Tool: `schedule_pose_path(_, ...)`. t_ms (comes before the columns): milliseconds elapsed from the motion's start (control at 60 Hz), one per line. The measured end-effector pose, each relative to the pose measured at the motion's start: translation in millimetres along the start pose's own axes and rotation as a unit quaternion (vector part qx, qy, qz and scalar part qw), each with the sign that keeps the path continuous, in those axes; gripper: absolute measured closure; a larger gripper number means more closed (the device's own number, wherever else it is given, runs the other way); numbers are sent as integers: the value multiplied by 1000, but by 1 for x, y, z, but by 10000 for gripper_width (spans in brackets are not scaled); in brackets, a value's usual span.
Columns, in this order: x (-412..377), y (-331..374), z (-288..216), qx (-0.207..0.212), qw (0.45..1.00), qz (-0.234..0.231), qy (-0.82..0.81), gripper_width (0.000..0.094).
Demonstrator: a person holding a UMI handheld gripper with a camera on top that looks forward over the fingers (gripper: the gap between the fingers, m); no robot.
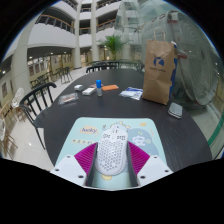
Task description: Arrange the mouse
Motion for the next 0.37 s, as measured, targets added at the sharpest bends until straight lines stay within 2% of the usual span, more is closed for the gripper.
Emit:
schedule_pose_path(67,-1,4,3,-14,1000,-8,6,337)
schedule_pose_path(117,-2,15,6,-22,1000,-15,7,133)
schedule_pose_path(150,-2,24,7,-21,1000,-17,8,70)
schedule_pose_path(367,-34,98,50,-9,996,-62,58,83)
Point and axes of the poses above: the point between the fingertips, and its own axes, seen from behind it with the camera up: x to the right, z down, y backward, against the way the camera looks, the point moved 2 cm from there along y, backward, against the way the camera looks, and after that the axes turned 3 degrees about y, right-handed, at the moved point
